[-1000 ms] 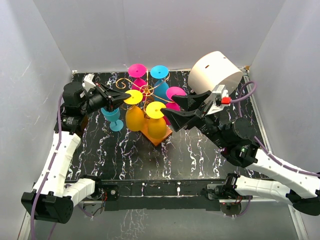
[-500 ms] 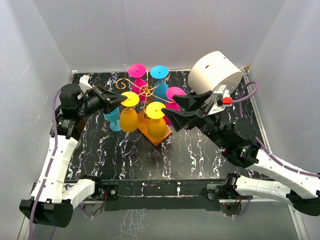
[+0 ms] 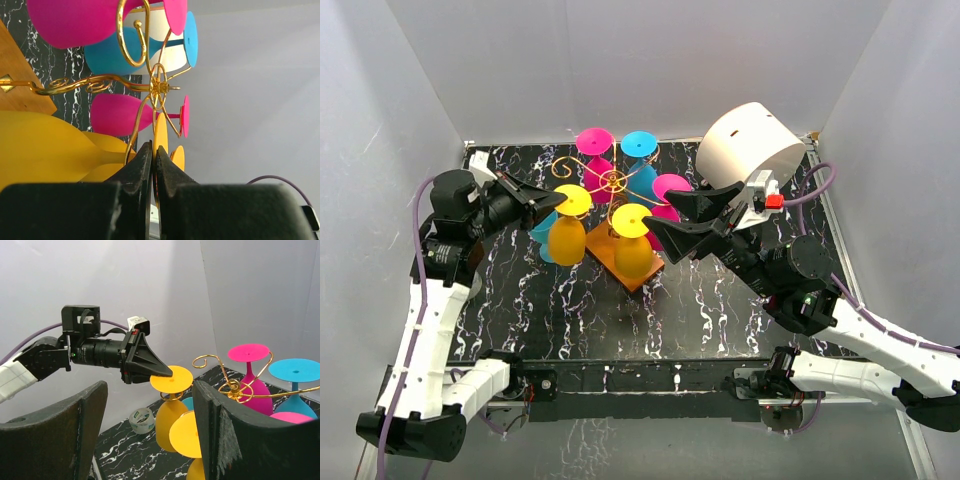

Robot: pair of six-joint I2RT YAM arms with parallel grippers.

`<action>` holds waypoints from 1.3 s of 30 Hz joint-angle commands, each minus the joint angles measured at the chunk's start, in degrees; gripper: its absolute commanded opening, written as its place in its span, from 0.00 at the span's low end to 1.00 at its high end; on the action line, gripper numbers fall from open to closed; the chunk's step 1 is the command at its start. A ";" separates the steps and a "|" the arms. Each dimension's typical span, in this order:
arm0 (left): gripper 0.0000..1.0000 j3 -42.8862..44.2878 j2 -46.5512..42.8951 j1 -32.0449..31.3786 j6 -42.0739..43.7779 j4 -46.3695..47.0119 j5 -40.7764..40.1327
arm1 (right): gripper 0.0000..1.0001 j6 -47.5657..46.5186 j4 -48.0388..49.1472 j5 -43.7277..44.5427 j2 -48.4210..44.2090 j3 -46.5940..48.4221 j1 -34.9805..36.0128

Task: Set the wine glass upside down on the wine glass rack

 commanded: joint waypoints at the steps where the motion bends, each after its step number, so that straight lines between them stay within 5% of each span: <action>1: 0.00 3.46 -2.87 -0.10 2.23 -2.70 -0.16 | 0.67 0.25 1.85 -0.21 -0.05 0.59 0.22; 39: 0.00 1.27 -0.18 -0.23 4.12 0.44 9.20 | 0.67 0.86 2.70 -0.20 0.84 0.05 0.26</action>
